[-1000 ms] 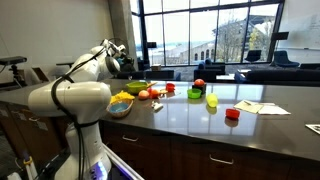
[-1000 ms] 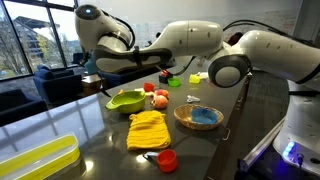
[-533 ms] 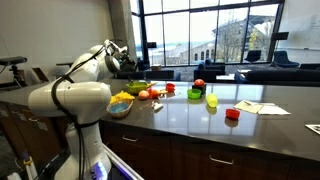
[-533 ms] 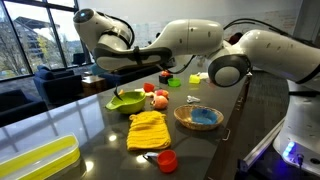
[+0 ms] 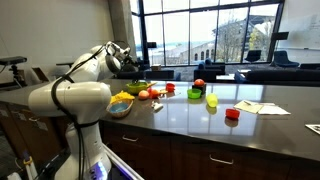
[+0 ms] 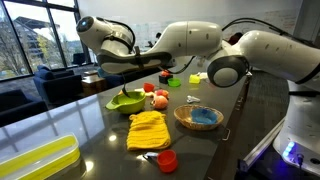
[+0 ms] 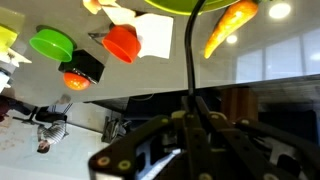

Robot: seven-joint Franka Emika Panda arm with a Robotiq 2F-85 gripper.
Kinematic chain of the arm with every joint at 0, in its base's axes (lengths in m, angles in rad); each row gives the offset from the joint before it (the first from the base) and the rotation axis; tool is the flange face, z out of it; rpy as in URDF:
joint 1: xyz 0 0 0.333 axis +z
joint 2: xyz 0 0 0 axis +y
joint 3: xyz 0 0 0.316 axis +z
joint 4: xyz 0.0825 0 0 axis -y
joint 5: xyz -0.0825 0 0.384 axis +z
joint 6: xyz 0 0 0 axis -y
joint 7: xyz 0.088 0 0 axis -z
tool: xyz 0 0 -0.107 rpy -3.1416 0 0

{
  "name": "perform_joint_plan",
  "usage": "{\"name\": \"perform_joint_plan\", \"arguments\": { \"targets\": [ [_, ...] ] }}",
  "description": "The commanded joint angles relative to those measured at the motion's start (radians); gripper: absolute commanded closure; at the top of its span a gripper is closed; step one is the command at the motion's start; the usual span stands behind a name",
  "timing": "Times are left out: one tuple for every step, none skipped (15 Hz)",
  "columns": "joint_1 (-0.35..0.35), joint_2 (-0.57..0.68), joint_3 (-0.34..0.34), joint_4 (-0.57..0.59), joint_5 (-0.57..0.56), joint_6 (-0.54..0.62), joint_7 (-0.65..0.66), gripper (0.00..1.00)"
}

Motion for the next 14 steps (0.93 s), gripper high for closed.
{"name": "perform_joint_plan", "arguments": {
  "targets": [
    [-0.011, 0.026, -0.028, 0.003, -0.04, 0.033, -0.011, 0.99],
    [-0.023, 0.04, -0.017, 0.013, -0.037, 0.041, -0.02, 0.99],
    [-0.038, 0.057, -0.004, 0.028, -0.024, 0.049, -0.036, 0.99],
    [-0.05, 0.067, 0.008, 0.027, -0.013, 0.073, -0.049, 0.99],
    [-0.059, 0.079, 0.012, 0.025, -0.008, 0.09, -0.051, 0.99],
    [-0.071, 0.093, 0.021, 0.027, -0.001, 0.125, -0.057, 0.99],
    [-0.079, 0.105, 0.025, 0.026, 0.005, 0.145, -0.063, 0.99],
    [-0.088, 0.119, 0.028, 0.027, 0.011, 0.172, -0.069, 0.99],
    [-0.097, 0.128, 0.032, 0.026, 0.018, 0.198, -0.077, 0.99],
    [-0.103, 0.14, 0.033, 0.026, 0.021, 0.216, -0.078, 0.99],
    [-0.111, 0.147, 0.038, 0.025, 0.027, 0.241, -0.089, 0.99],
    [-0.116, 0.153, 0.038, 0.022, 0.029, 0.264, -0.096, 0.99],
    [-0.118, 0.156, 0.038, 0.021, 0.029, 0.285, -0.106, 0.99],
    [-0.122, 0.157, 0.041, 0.018, 0.031, 0.323, -0.123, 0.99]
  ]
}}
